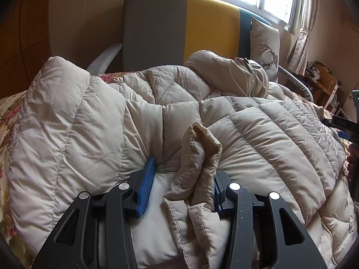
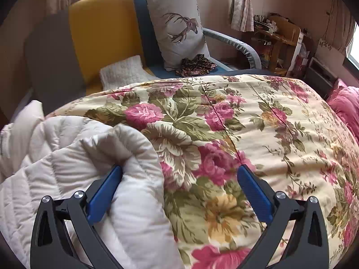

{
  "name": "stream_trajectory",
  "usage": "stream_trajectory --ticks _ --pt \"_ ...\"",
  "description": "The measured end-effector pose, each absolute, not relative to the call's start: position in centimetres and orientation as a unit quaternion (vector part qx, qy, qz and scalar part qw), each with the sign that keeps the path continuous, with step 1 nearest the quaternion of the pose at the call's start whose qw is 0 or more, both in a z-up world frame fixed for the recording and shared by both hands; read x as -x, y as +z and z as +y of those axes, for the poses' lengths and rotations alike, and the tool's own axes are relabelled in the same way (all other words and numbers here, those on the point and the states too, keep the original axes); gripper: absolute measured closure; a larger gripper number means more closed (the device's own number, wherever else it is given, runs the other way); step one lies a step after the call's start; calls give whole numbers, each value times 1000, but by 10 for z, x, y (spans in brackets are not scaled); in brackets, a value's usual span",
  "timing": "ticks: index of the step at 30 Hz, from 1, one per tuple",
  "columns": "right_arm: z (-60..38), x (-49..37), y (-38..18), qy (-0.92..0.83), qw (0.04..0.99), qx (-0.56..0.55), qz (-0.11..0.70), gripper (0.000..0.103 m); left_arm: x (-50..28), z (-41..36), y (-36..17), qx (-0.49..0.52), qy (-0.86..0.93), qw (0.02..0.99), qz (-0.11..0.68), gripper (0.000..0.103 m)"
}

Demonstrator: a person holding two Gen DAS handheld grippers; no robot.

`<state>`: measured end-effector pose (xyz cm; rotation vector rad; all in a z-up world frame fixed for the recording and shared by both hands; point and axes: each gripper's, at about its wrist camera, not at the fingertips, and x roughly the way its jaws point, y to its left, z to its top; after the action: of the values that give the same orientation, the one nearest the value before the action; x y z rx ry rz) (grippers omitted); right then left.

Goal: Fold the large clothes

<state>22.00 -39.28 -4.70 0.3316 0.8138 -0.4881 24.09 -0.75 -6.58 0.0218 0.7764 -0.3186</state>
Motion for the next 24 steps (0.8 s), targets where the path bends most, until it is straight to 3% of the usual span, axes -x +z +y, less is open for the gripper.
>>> stream_trajectory --ticks 6,8,10,12,17,24 --pt "-384 -130 -20 -112 893 -218 378 2 -239 -4 -62 -11 -157 913 376 56" --pt "-383 -98 -21 -86 889 -234 384 2 -235 -6 -56 -15 -163 913 374 47" --pt "-381 -70 -23 -64 886 -238 392 2 -226 -4 -46 -19 -171 911 374 24" --pt "-380 -42 -27 -42 885 -241 396 3 -210 2 -32 -8 -178 916 360 11" --pt "-386 17 -43 -4 880 -261 397 21 -164 38 -5 48 -207 916 340 11" --pt "-404 75 -74 48 852 -346 390 27 -101 122 -13 135 -195 902 360 11"
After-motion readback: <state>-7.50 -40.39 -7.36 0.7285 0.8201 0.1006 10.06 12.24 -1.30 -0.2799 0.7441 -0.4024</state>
